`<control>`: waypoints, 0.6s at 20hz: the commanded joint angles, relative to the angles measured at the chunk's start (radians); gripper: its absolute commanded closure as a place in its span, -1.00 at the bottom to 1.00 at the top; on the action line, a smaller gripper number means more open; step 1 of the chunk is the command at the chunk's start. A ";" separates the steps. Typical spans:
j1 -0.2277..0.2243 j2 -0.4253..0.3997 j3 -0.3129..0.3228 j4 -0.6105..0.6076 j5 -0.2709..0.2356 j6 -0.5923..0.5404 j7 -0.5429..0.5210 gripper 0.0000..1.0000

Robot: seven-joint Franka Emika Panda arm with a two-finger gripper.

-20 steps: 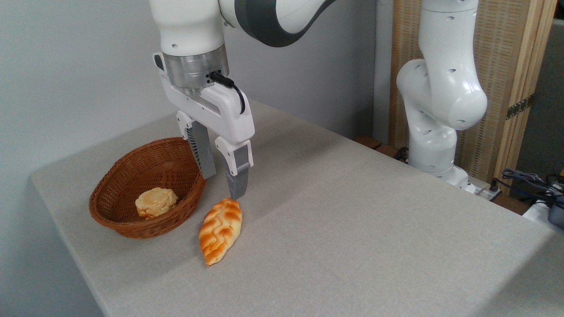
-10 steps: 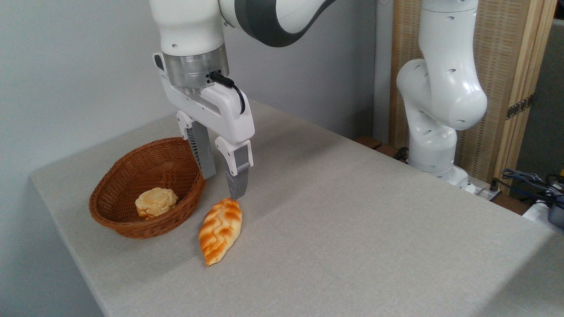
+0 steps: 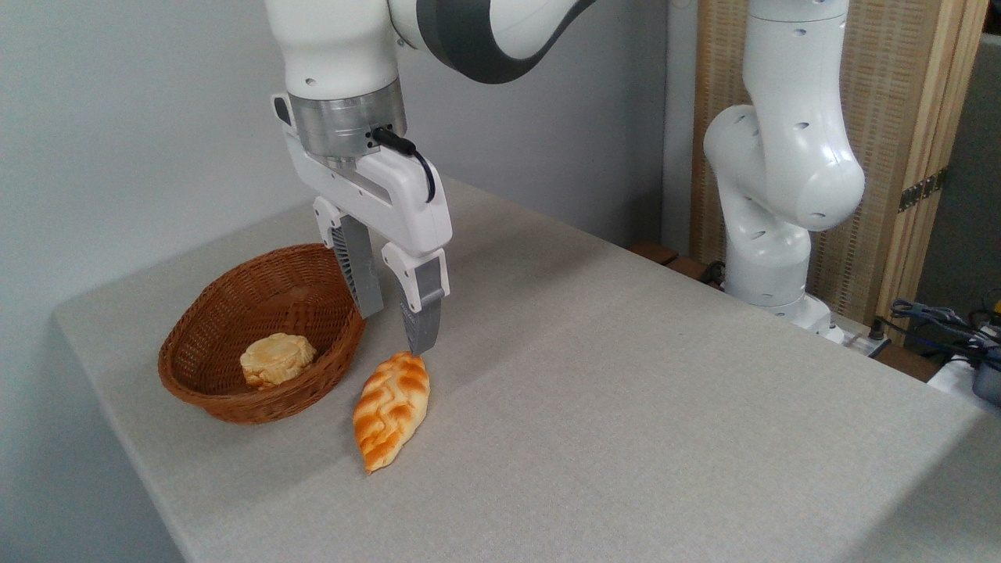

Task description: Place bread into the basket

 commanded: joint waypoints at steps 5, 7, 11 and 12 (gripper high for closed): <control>-0.005 -0.014 0.011 0.003 -0.016 -0.027 0.017 -1.00; -0.005 -0.012 0.009 0.003 -0.016 -0.018 0.017 -1.00; -0.005 -0.003 0.006 0.003 -0.014 -0.018 0.020 -1.00; -0.005 -0.002 0.006 0.005 -0.016 -0.015 0.020 -1.00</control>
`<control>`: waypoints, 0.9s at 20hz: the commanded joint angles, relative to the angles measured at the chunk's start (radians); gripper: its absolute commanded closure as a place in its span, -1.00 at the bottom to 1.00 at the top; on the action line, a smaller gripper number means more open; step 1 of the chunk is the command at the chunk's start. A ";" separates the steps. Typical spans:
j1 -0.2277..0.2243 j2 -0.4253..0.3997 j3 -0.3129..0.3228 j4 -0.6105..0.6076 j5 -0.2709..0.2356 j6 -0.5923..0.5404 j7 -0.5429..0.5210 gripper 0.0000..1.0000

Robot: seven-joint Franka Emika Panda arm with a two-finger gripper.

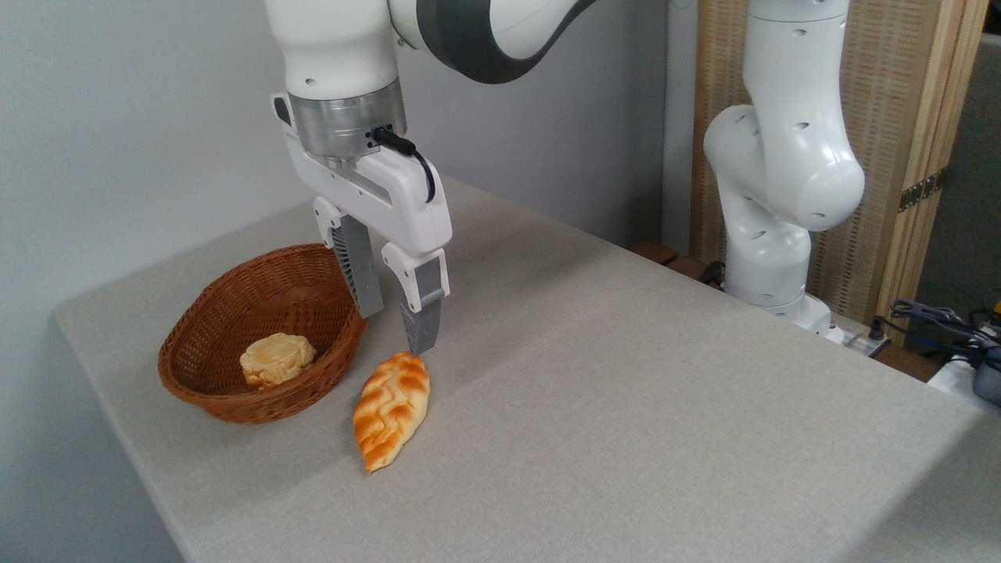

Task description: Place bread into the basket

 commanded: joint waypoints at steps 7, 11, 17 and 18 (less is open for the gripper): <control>-0.019 0.018 0.000 -0.010 -0.016 0.014 0.012 -1.00; -0.040 0.018 -0.006 -0.079 -0.017 0.115 0.006 -1.00; -0.050 0.073 -0.006 -0.128 -0.017 0.206 -0.073 -1.00; -0.063 0.089 -0.006 -0.132 -0.017 0.227 -0.101 -1.00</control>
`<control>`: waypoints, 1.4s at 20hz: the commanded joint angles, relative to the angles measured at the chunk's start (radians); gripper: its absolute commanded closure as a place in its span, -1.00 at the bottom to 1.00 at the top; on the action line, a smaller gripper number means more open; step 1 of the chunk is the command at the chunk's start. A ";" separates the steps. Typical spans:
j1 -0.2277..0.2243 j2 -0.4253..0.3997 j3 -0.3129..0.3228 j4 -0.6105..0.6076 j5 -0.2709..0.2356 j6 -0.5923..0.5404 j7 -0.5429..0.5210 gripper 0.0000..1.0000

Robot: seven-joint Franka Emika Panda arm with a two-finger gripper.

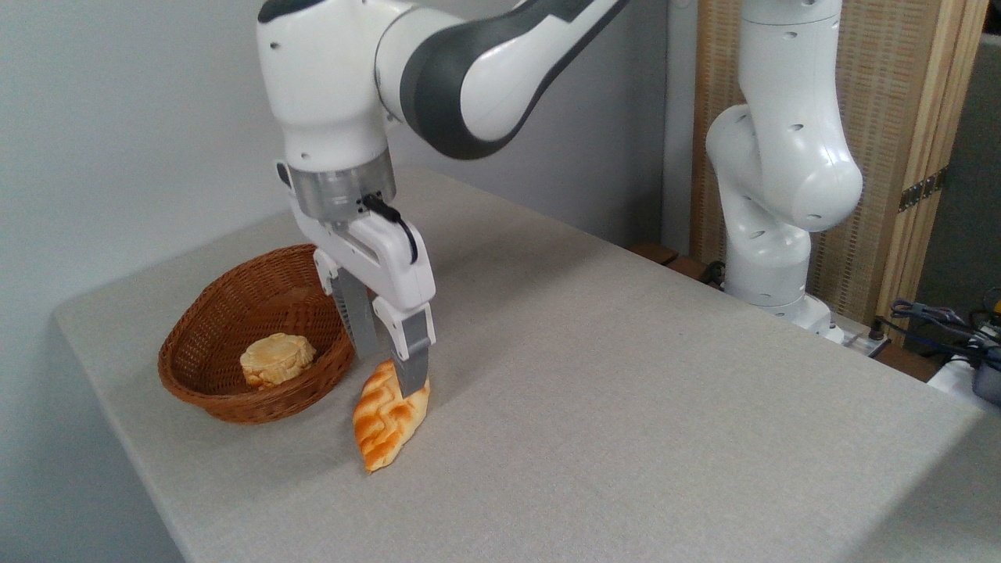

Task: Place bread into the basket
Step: 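Lower the gripper onto the braided bread roll and close on it, then lift the braided roll and carry it over the wicker basket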

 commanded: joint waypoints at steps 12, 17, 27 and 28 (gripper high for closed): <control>-0.029 0.119 -0.008 -0.020 -0.063 0.112 -0.091 -0.64; -0.027 0.117 -0.008 -0.020 -0.065 0.105 -0.085 0.20; -0.024 0.107 -0.006 -0.015 -0.063 0.096 -0.077 0.21; -0.020 0.102 0.000 -0.012 -0.063 0.085 -0.073 0.21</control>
